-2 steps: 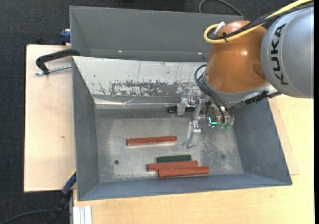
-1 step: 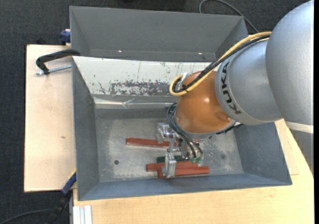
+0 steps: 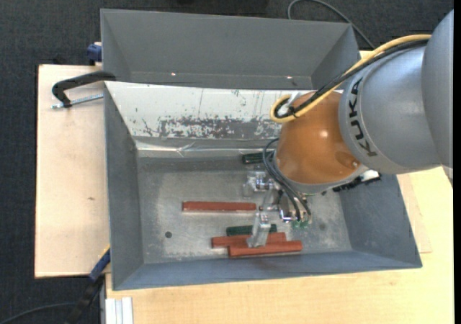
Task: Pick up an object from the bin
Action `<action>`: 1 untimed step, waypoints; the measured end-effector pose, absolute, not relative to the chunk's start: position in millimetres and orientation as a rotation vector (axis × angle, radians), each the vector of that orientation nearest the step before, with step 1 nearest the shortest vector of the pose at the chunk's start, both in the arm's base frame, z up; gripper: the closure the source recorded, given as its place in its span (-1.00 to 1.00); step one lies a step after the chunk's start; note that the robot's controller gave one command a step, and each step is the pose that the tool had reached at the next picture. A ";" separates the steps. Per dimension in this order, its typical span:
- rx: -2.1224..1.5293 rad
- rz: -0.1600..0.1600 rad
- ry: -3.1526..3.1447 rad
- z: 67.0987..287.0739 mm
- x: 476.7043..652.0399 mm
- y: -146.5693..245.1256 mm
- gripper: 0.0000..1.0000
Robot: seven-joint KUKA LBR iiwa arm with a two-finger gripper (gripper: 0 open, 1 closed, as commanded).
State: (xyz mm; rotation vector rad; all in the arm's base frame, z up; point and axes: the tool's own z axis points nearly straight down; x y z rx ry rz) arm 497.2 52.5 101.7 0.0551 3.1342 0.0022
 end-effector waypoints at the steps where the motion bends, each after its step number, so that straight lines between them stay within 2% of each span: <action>1: 0.348 0.003 3.120 100.5 494.7 51.2 -1.00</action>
Offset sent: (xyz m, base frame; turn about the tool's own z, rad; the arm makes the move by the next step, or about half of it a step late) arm -0.0033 -0.0021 -0.0017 0.1874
